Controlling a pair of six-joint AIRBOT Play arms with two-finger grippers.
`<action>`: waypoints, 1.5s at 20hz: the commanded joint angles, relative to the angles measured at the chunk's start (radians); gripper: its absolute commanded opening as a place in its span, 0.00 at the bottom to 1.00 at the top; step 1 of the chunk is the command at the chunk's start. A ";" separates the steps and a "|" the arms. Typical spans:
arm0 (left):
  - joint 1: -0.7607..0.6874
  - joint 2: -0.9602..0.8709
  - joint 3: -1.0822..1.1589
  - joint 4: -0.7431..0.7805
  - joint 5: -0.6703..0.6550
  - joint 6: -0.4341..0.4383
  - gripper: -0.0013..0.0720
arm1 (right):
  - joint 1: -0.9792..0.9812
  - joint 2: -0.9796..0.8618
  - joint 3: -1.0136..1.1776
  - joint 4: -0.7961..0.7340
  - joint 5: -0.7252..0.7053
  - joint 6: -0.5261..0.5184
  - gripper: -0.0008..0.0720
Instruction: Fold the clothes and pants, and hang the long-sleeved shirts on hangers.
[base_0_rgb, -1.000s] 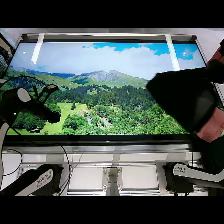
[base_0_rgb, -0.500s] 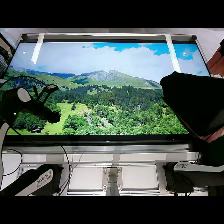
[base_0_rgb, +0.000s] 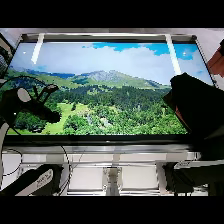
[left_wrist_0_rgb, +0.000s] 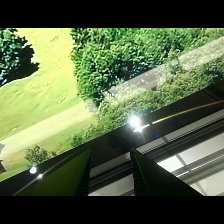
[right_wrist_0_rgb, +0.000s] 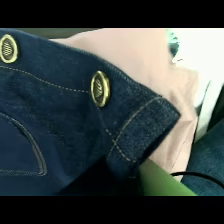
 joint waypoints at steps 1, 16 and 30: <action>-0.001 0.000 0.000 0.004 0.000 0.000 0.42 | -0.003 -0.076 0.000 -0.043 -0.006 0.003 0.38; -0.001 0.000 0.000 0.003 0.007 0.001 0.42 | 0.634 0.305 0.018 0.206 -0.002 -0.131 0.05; -0.001 0.000 0.000 0.003 0.007 0.001 0.42 | 1.707 0.305 -0.599 0.123 -0.241 -0.029 0.05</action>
